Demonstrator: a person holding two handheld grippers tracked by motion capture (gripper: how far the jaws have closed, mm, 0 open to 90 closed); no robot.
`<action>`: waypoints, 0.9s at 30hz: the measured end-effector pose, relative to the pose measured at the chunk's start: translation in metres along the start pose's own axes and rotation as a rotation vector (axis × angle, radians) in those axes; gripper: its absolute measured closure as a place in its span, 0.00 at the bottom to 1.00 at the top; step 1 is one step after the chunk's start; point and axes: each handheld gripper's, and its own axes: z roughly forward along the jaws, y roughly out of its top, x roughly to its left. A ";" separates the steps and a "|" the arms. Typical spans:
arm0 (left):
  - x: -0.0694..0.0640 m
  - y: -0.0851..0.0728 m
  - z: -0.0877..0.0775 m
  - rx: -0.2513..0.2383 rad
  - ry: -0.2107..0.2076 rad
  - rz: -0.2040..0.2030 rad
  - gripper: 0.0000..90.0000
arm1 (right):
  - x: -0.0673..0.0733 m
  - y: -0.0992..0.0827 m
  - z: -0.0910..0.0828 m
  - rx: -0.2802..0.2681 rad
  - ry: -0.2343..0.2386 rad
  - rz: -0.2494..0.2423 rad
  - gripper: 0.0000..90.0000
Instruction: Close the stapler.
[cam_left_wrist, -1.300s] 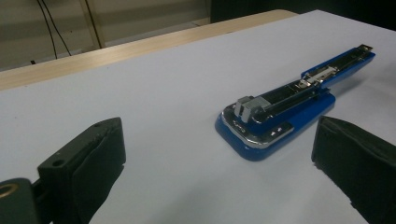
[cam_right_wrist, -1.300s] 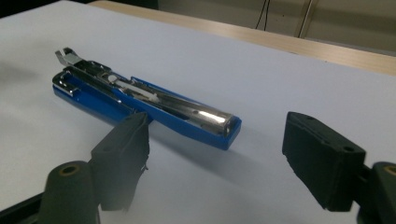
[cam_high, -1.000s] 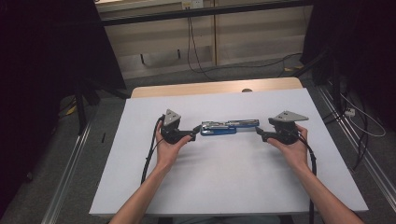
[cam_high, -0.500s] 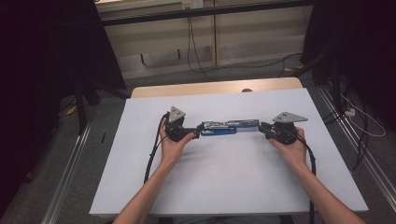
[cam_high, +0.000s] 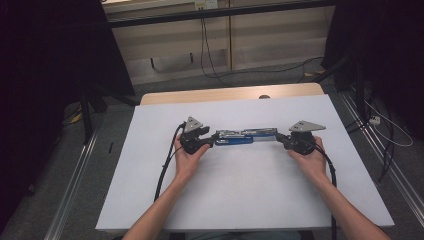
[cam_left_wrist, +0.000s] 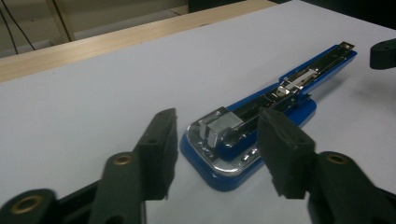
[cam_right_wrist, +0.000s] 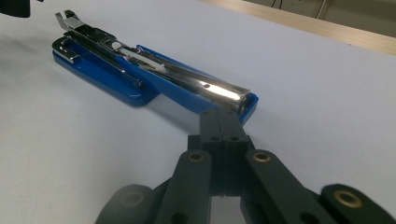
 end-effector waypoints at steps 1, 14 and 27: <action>0.000 0.000 0.001 0.002 -0.008 -0.009 0.59 | 0.000 0.000 0.000 0.003 0.001 0.002 1.00; -0.006 -0.003 0.008 0.050 -0.004 0.058 1.00 | 0.000 0.000 0.002 0.020 0.006 -0.015 1.00; -0.016 0.005 0.020 0.102 -0.058 0.096 1.00 | -0.001 -0.001 0.003 0.046 0.011 -0.020 1.00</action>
